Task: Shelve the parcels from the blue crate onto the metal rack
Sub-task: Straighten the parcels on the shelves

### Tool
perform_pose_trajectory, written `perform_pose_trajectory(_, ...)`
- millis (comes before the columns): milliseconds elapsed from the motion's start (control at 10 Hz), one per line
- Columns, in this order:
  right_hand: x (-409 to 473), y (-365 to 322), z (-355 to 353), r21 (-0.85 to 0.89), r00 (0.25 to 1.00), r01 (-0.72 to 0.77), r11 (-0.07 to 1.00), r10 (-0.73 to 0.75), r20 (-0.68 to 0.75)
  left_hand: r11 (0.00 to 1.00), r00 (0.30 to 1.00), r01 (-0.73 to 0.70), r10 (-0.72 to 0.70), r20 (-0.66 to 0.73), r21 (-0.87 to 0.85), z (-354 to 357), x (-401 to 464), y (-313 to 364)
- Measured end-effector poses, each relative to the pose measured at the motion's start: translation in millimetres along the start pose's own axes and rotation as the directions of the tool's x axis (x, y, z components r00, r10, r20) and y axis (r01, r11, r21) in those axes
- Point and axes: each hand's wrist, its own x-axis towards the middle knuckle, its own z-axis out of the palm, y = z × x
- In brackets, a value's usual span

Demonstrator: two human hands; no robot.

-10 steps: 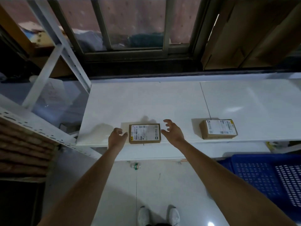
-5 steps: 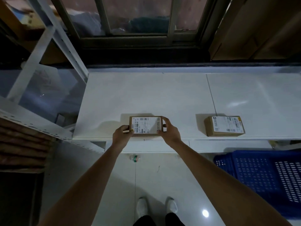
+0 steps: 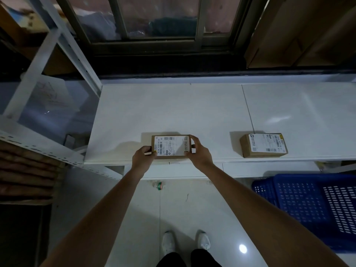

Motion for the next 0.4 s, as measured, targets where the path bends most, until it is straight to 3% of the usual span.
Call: perform_pose_trajectory(400,-1.8,-0.3,1.1,-0.050,0.999,0.005,0.999,-0.006,-0.032,1.000,1.000,0.002,-0.001,0.026,-0.016,-8.0,-5.1,2.7)
